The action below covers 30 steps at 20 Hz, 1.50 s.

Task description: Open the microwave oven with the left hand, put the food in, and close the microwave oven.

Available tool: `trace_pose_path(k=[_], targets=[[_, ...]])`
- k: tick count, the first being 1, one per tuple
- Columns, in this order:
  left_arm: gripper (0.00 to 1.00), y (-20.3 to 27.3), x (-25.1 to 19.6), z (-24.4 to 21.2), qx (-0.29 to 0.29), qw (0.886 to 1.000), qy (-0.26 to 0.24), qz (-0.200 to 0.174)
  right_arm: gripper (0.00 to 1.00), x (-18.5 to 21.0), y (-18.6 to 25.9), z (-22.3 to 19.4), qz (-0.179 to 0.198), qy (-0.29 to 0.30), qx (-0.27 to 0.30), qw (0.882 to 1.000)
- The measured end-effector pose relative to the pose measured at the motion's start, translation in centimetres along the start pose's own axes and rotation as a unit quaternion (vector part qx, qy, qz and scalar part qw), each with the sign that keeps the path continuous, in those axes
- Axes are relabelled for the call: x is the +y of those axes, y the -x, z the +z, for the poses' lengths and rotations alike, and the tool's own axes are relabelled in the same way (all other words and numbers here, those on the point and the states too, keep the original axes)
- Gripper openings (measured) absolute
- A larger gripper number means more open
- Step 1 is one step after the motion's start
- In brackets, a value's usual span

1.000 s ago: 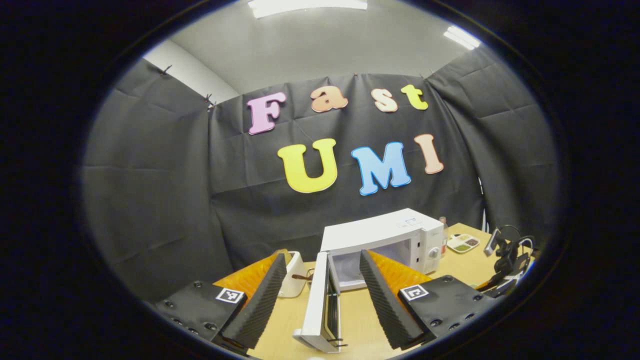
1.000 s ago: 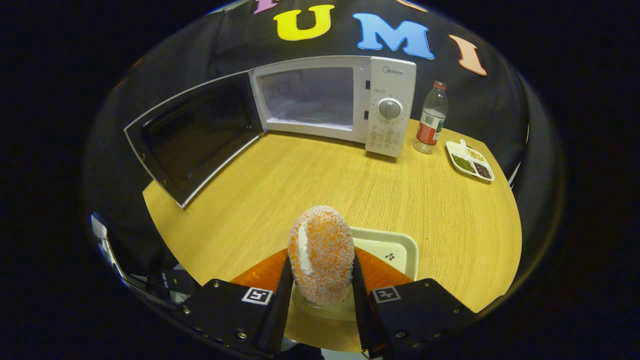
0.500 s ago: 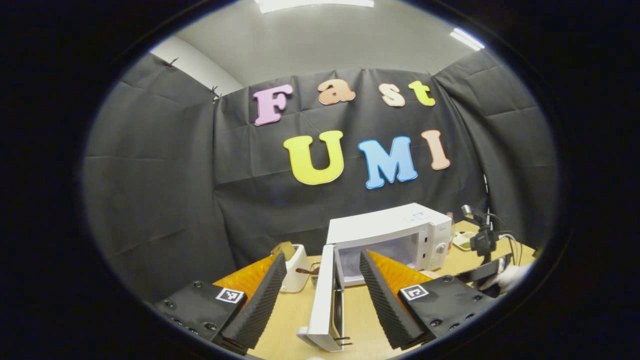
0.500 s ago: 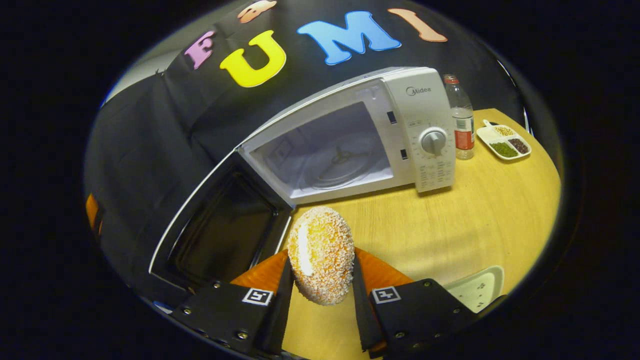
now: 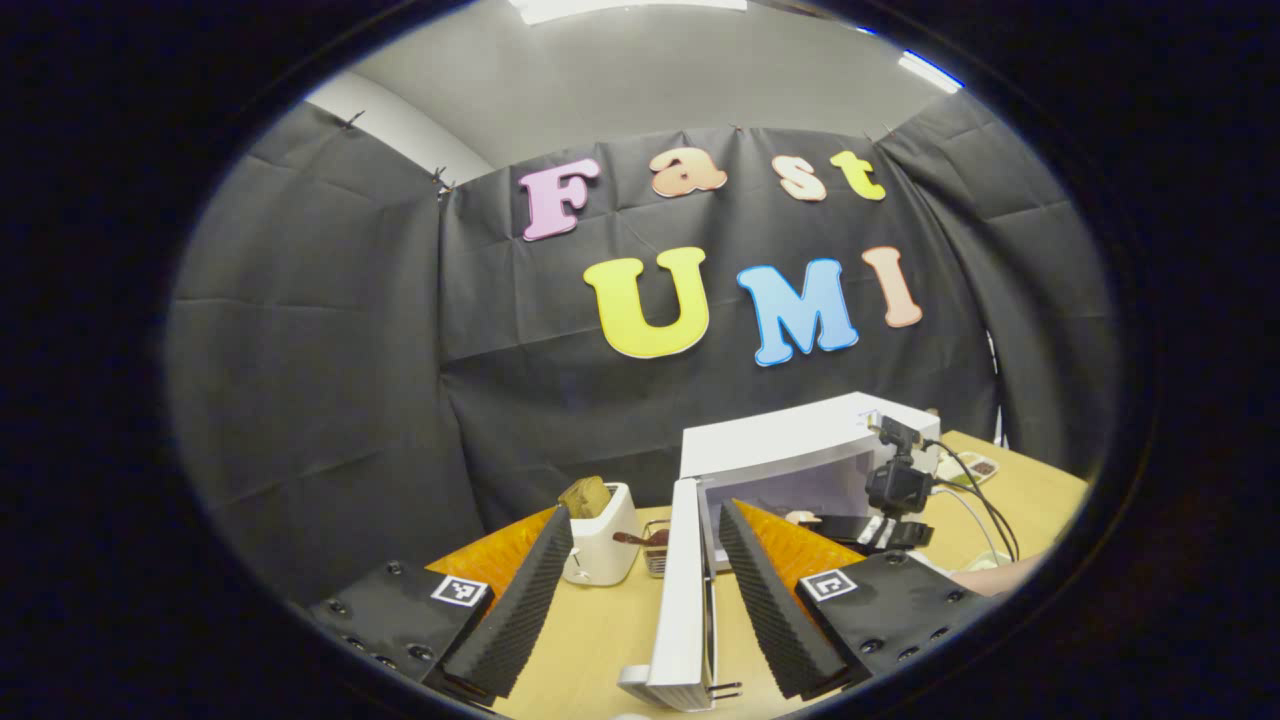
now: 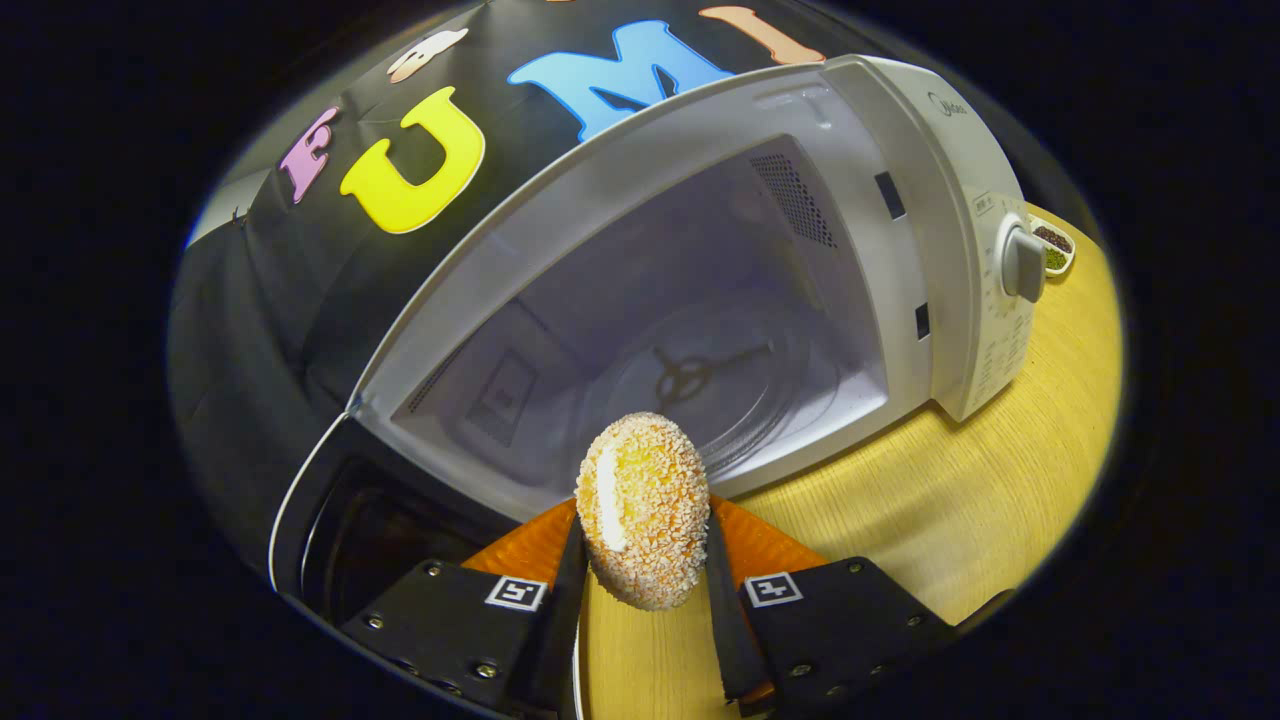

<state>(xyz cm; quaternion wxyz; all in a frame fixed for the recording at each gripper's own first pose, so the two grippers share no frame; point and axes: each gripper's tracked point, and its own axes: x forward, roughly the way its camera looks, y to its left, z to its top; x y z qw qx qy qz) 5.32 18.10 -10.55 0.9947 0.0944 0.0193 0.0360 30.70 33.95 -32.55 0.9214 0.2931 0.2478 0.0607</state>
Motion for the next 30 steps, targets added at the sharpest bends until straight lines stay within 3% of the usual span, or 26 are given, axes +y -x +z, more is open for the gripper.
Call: trace_pose_path(k=[1,4,6,7,9,13,14,15,18,21,25,27,30], targets=[[1.0,-0.1,-0.1,-0.2,0.0,1.0,-0.005,-0.004,0.57,-0.4,-1.2,0.2,-0.013,-0.008,-0.007,1.0],[0.97,-0.6,-0.4,-1.0,-0.001,1.0,-0.006,-0.011,0.57,-0.9,-3.5,1.7,-0.041,-0.018,-0.053,0.998],[0.94,-1.0,-0.8,-1.4,-0.002,1.0,-0.006,-0.017,0.57,-0.9,-4.6,1.8,-0.057,-0.021,-0.055,0.997],[1.0,-1.2,-0.8,-1.6,-0.002,1.0,-0.009,-0.019,0.57,-0.8,-5.0,2.6,-0.063,-0.026,-0.069,0.995],[1.0,-1.7,-0.4,-2.2,0.003,1.0,-0.012,-0.019,0.58,-1.3,-5.6,4.3,-0.084,-0.013,-0.111,0.99],[0.97,-1.8,0.5,-2.5,0.004,1.0,0.002,-0.014,0.84,-1.7,-5.9,4.2,-0.103,0.02,-0.12,0.987],[1.0,-1.7,0.7,-2.7,0.006,1.0,0.005,-0.013,0.99,-1.6,-5.0,4.3,-0.106,0.033,-0.119,0.987],[0.98,-1.8,0.8,-2.6,0.004,1.0,0.007,-0.011,0.98,-1.6,-4.3,4.8,-0.109,0.047,-0.127,0.985],[1.0,-2.0,1.6,-1.2,-0.01,1.0,0.019,-0.002,0.98,-0.6,-0.4,6.1,-0.108,0.114,-0.136,0.978],[0.97,-1.9,2.2,0.4,-0.025,0.999,0.03,0.008,0.98,1.6,5.2,7.0,-0.078,0.184,-0.129,0.971],[1.0,-1.3,3.6,1.3,-0.033,0.999,0.018,0.02,0.98,2.9,15.1,11.4,-0.044,0.295,-0.17,0.939],[1.0,-1.0,4.7,1.3,-0.036,0.999,0.01,0.029,0.98,2.5,19.8,13.3,-0.034,0.32,-0.183,0.929],[0.97,-0.3,6.3,-0.3,-0.025,0.999,-0.004,0.043,0.98,0.7,25.6,15.2,-0.036,0.326,-0.178,0.928]])
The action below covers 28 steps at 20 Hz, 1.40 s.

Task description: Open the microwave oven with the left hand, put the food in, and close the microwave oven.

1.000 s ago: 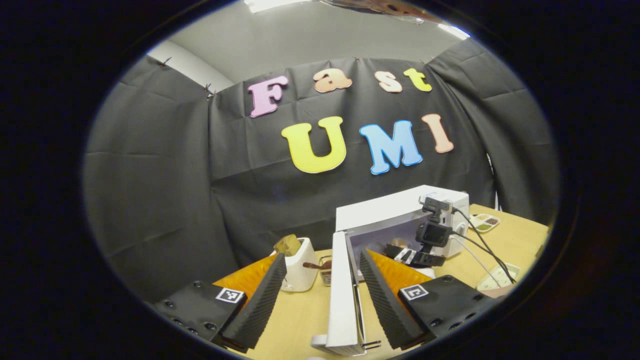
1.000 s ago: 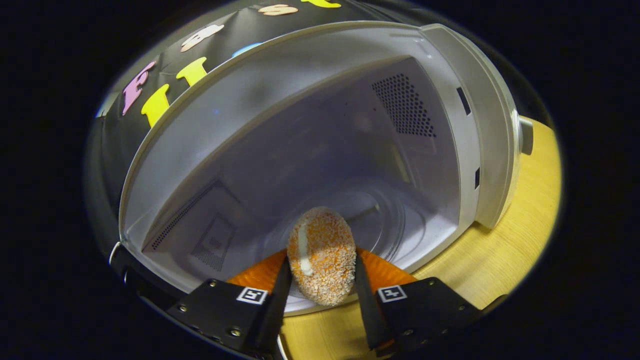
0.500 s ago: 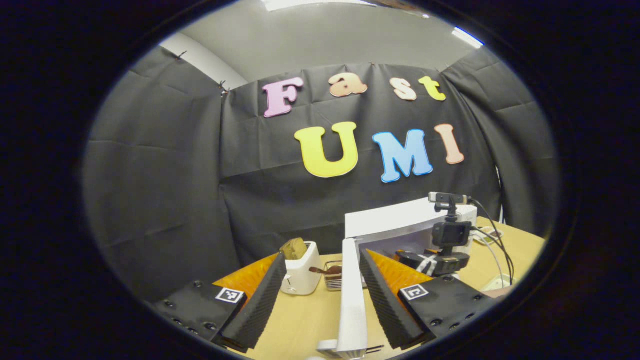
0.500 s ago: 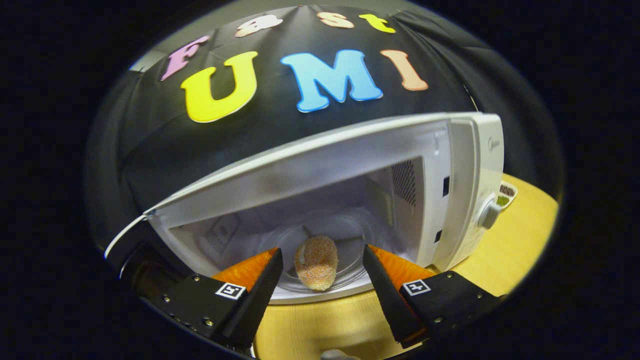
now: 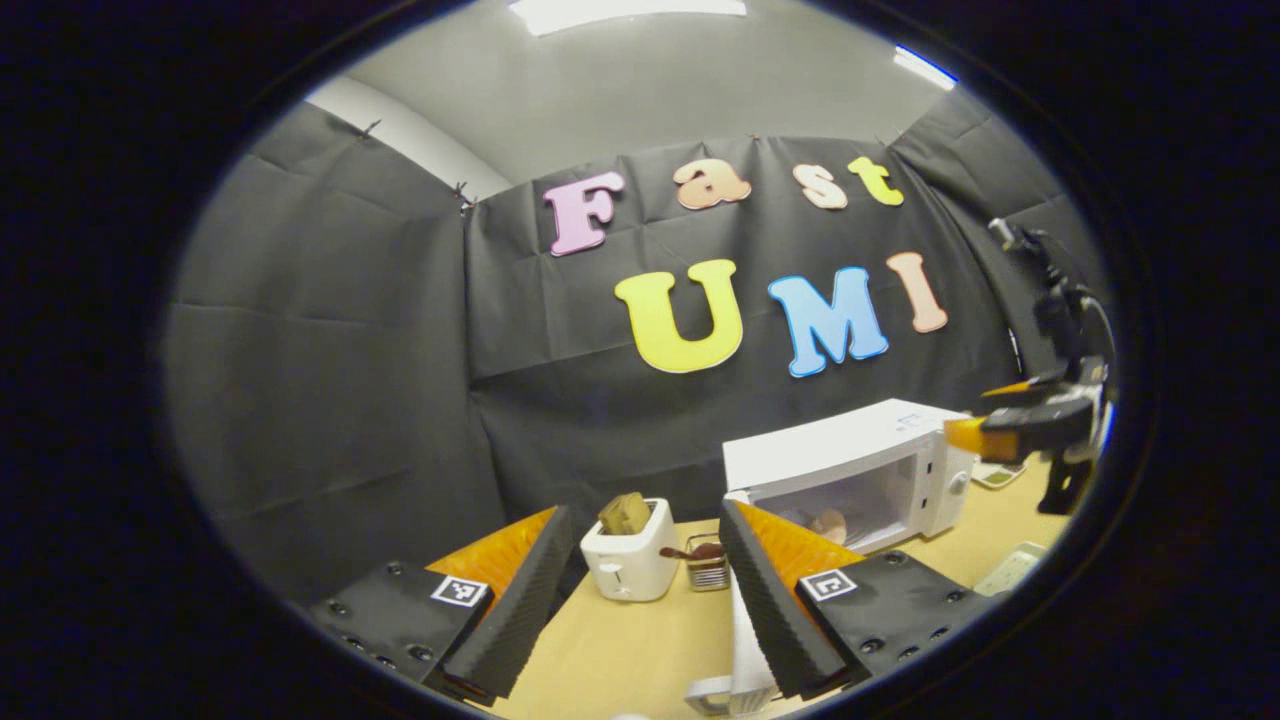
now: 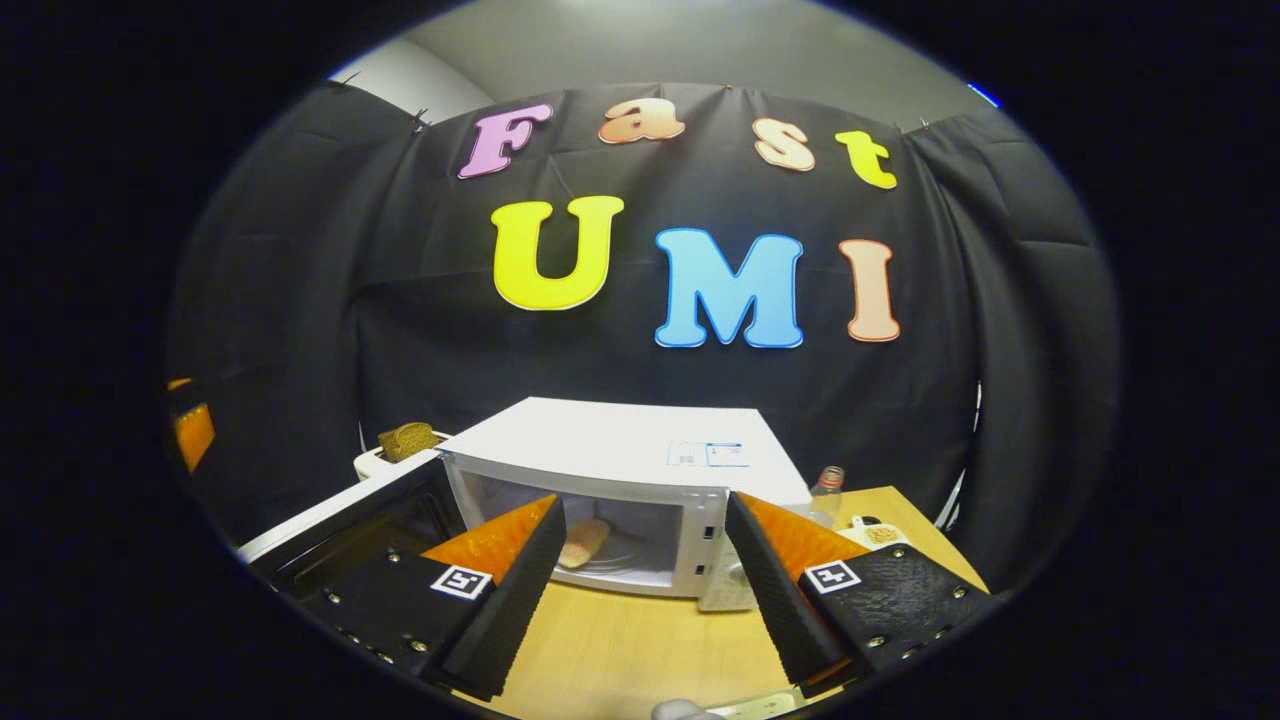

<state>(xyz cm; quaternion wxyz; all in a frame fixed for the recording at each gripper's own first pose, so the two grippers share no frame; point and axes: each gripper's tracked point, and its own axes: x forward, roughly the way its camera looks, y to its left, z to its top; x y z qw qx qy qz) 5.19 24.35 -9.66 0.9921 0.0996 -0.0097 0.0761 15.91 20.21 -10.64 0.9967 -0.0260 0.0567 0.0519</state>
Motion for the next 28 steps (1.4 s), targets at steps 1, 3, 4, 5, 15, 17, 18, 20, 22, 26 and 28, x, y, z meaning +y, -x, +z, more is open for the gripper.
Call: trace_pose_path(k=[1,3,4,5,15,17,18,20,22,26,28], targets=[[0.98,0.3,0.6,-0.6,0.002,1.0,-0.003,0.004,0.98,-1.3,1.4,0.7,-0.005,0.006,-0.002,1.0],[0.99,0.7,1.7,-2.2,0.016,1.0,-0.002,0.011,0.98,-3.2,4.4,1.3,-0.01,0.014,-0.002,1.0],[1.0,1.0,2.2,-3.3,0.024,1.0,-0.007,0.016,0.98,-3.9,5.8,1.5,-0.011,0.013,0.002,1.0],[1.0,1.4,2.7,-4.2,0.029,0.999,-0.01,0.022,0.98,-4.3,6.9,1.8,-0.008,0.012,0.008,1.0],[0.97,3.9,4.7,-14.3,0.104,0.994,0.005,0.037,0.96,-8.1,12.4,5.7,-0.041,-0.012,-0.015,0.999],[0.94,4.3,4.4,-16.2,0.121,0.992,0.013,0.033,0.96,-8.1,12.5,5.4,-0.039,-0.013,-0.005,0.999],[0.98,4.4,4.1,-17.0,0.128,0.991,0.01,0.031,0.96,-8.1,12.6,5.3,-0.037,-0.018,-0.001,0.999],[0.95,4.6,3.2,-17.8,0.137,0.99,0.008,0.024,0.96,-8.1,12.8,5.2,-0.035,-0.024,0.004,0.999],[0.98,4.9,1.8,-18.5,0.145,0.989,0.004,0.01,0.96,-8.8,12.6,4.5,-0.041,-0.02,0.014,0.999],[0.94,5.5,-0.7,-18.1,0.14,0.99,0.002,-0.011,0.96,-9.9,12.7,4.4,-0.048,-0.034,0.017,0.998],[0.94,5.9,-3.0,-19.1,0.156,0.987,0.012,-0.031,0.97,-10.5,13.0,4.1,-0.052,-0.037,0.021,0.998]])
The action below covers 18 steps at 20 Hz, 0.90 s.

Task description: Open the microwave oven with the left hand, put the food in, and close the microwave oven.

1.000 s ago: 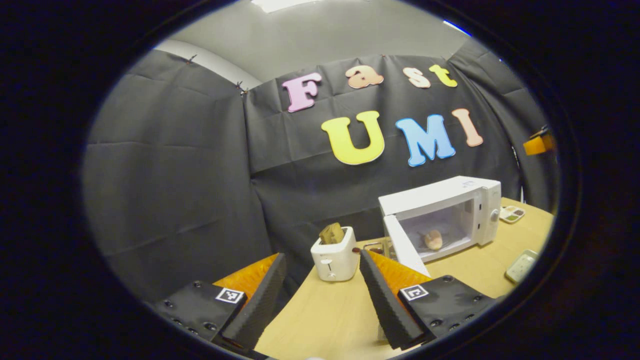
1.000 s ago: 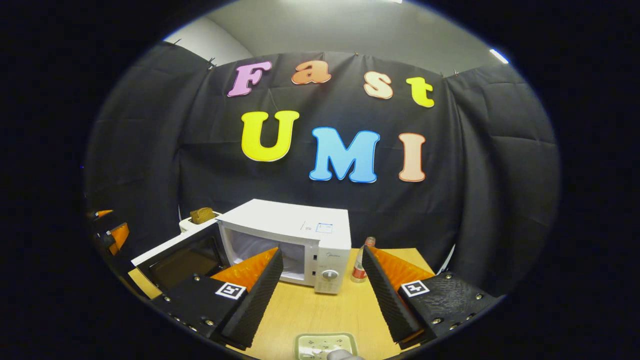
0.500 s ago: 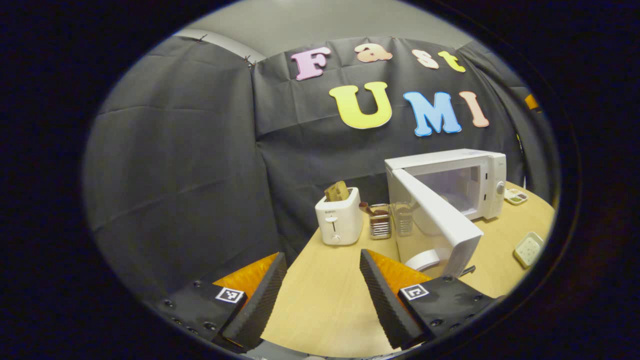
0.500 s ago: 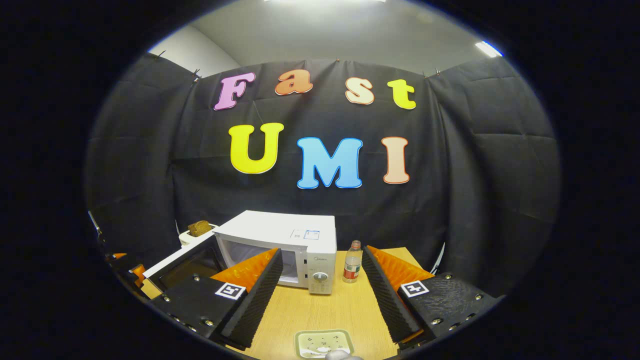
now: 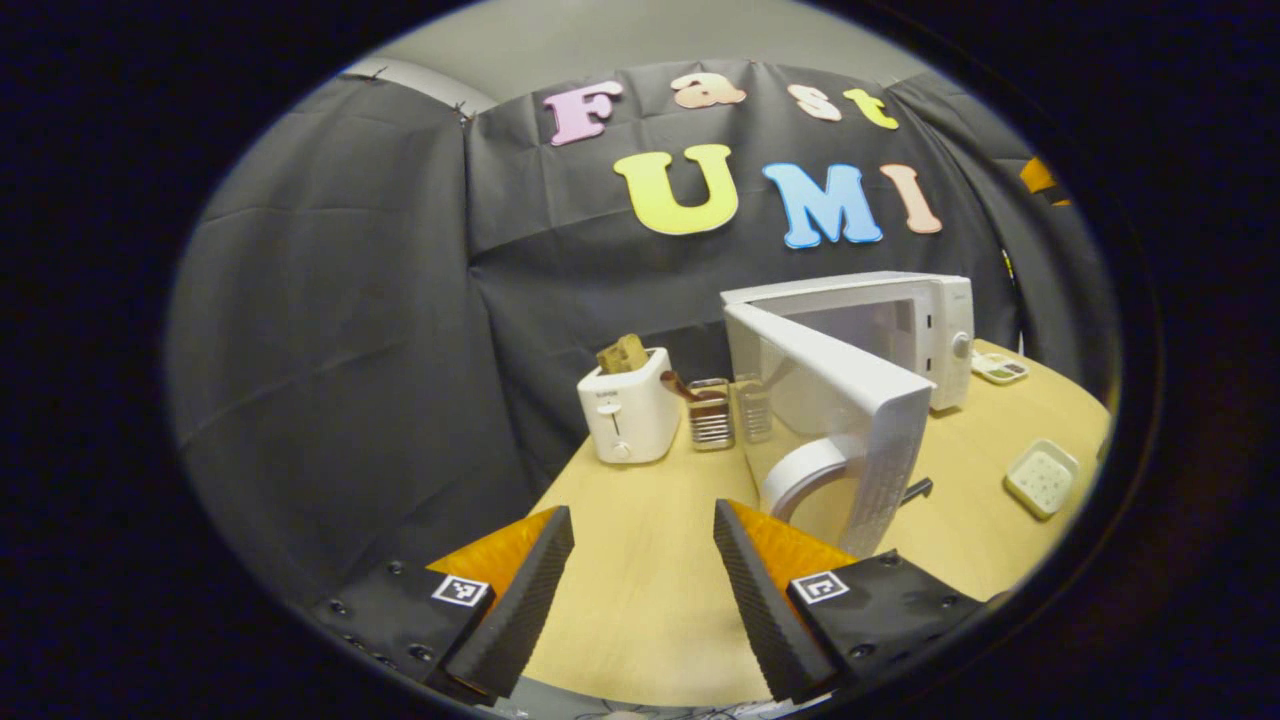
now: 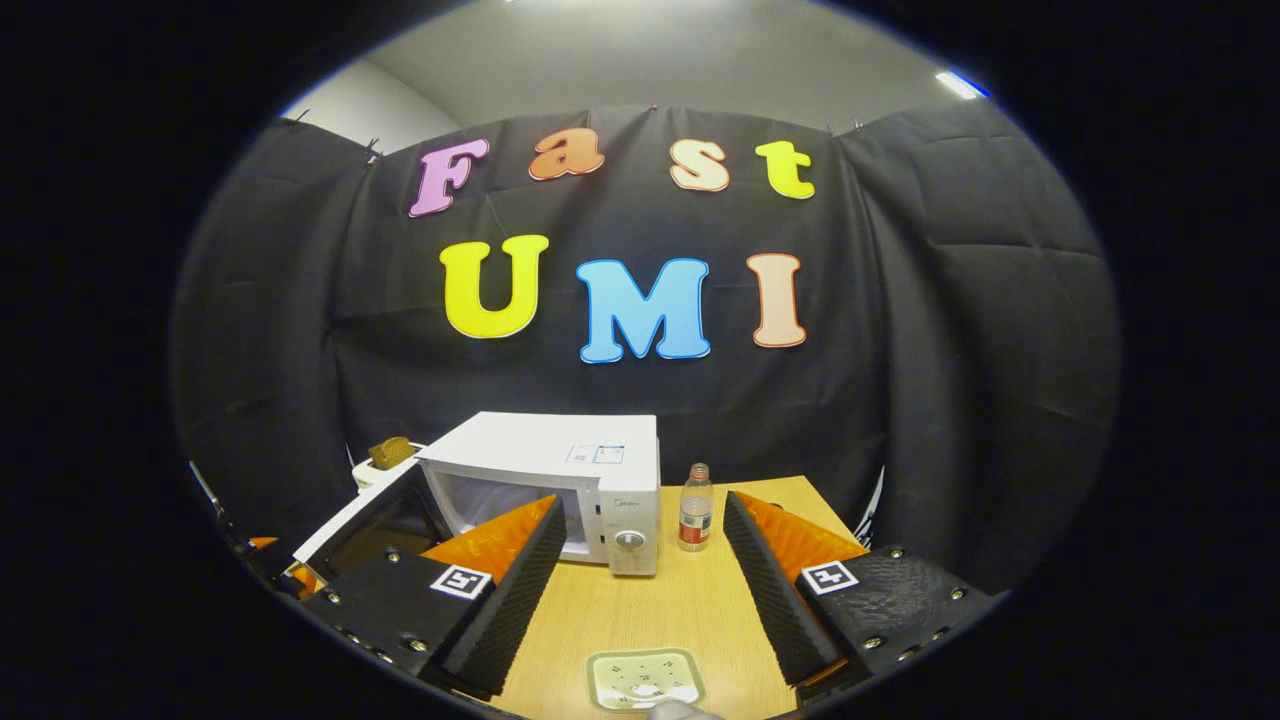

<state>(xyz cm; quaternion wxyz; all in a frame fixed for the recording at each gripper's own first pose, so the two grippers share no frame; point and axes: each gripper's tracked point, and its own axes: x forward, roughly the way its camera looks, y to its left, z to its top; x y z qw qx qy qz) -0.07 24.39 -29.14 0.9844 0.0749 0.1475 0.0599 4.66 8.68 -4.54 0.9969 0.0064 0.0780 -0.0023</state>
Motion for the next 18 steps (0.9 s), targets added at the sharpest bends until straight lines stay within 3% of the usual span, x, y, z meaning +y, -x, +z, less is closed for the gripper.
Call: trace_pose_path(k=[10,18], targets=[[0.94,-0.1,-16.1,1.2,0.006,0.995,0.008,-0.097,0.97,-5.7,0.7,-1.6,-0.013,0.0,0.03,0.999],[0.94,-3.6,-26.7,3.8,-0.012,0.988,-0.012,-0.153,0.97,-11.7,1.5,-4.5,-0.043,-0.006,0.074,0.996]])
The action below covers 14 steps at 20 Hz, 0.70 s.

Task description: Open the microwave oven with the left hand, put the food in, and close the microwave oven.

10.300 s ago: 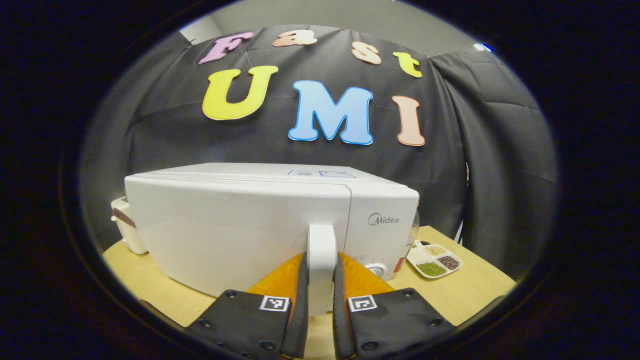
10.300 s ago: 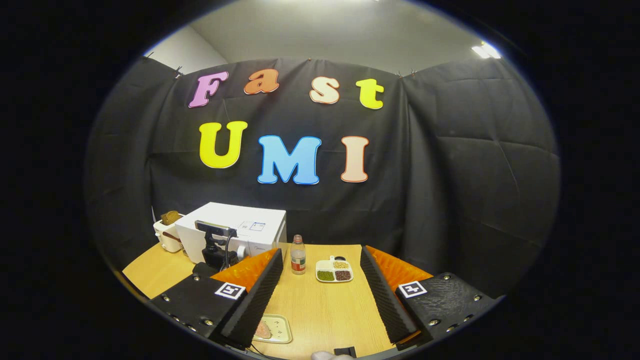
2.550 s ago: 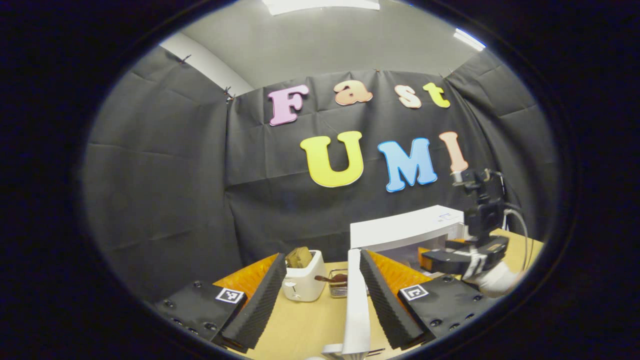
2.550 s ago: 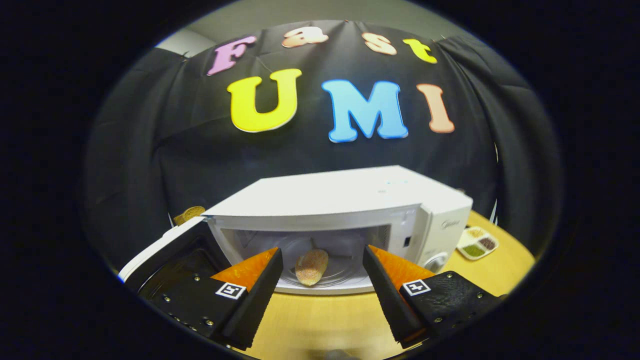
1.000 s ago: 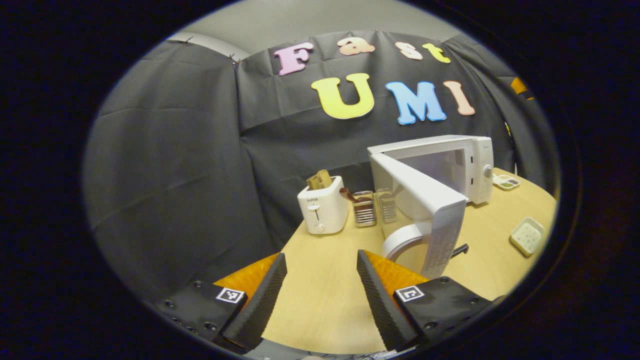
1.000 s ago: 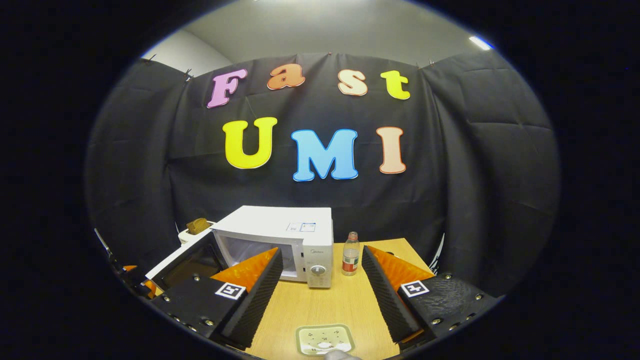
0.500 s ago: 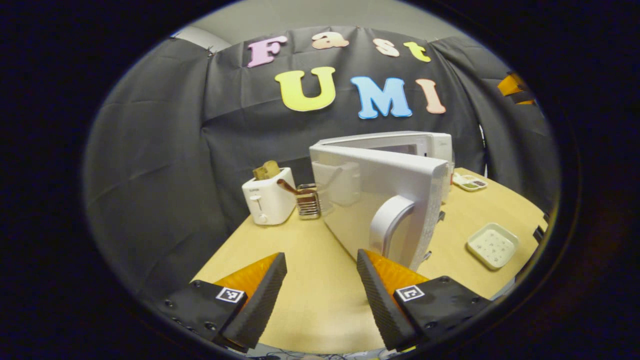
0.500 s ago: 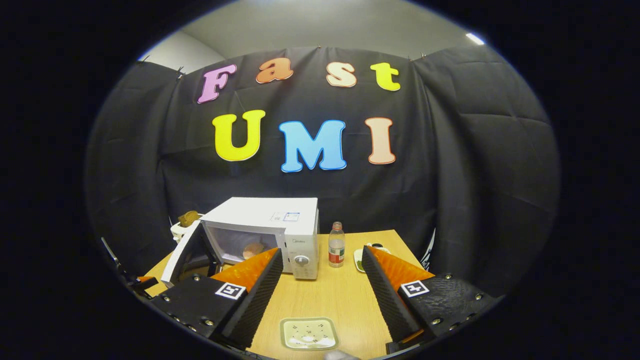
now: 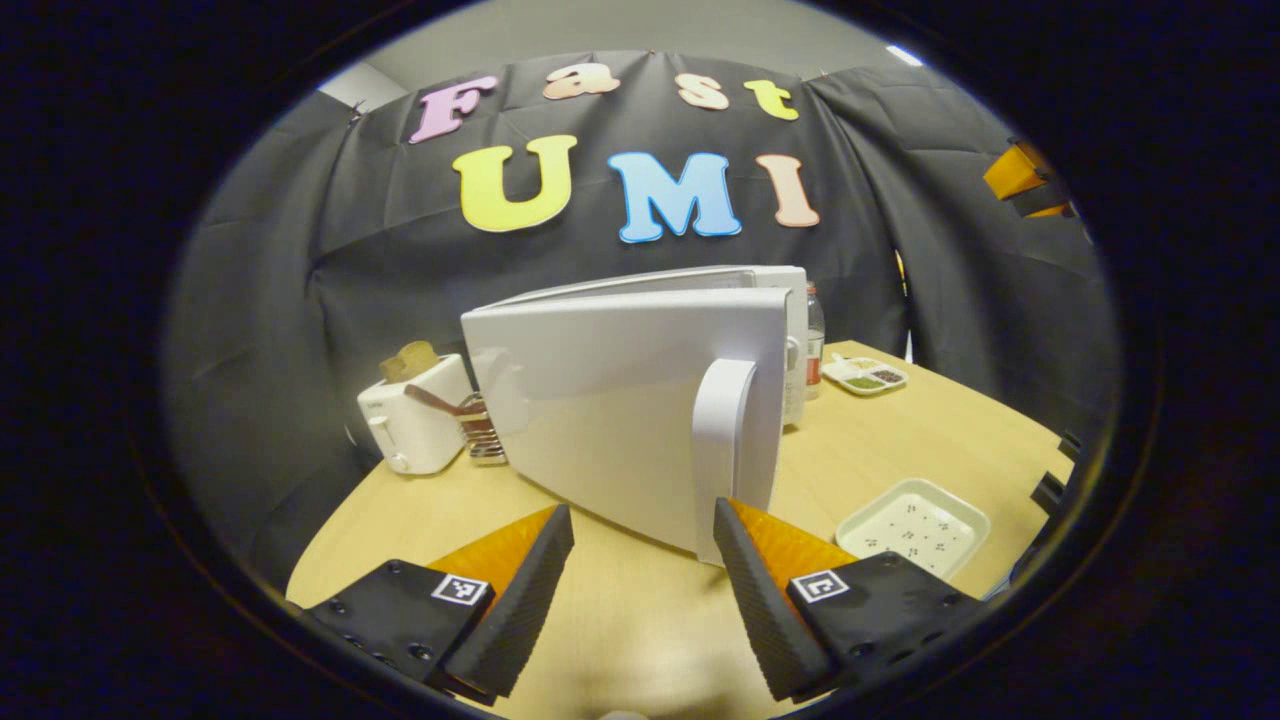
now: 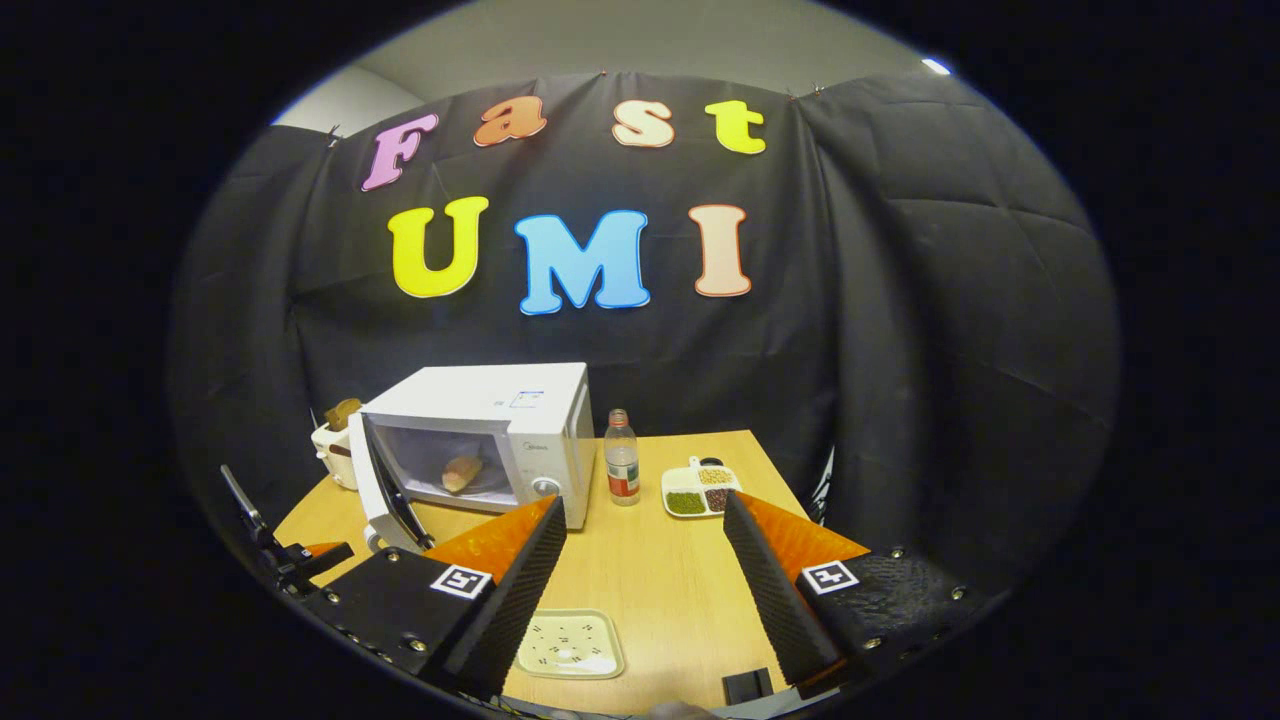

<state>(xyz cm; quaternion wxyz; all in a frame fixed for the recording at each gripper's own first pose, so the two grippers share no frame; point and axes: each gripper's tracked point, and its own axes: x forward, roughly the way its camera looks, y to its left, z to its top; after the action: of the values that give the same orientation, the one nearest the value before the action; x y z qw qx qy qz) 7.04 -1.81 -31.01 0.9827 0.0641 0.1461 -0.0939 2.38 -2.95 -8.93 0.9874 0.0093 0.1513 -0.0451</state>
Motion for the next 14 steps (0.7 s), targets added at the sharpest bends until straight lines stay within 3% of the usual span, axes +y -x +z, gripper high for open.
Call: trace_pose_path(k=[6,14], targets=[[0.94,-7.0,-3.6,1.3,0.001,1.0,0.005,-0.018,0.97,-5.1,0.2,-1.1,-0.046,-0.003,0.018,0.999],[0.94,-15.4,-6.9,5.0,-0.02,0.999,0.021,-0.03,0.97,-6.9,-0.9,-1.3,-0.061,-0.032,0.033,0.997]])
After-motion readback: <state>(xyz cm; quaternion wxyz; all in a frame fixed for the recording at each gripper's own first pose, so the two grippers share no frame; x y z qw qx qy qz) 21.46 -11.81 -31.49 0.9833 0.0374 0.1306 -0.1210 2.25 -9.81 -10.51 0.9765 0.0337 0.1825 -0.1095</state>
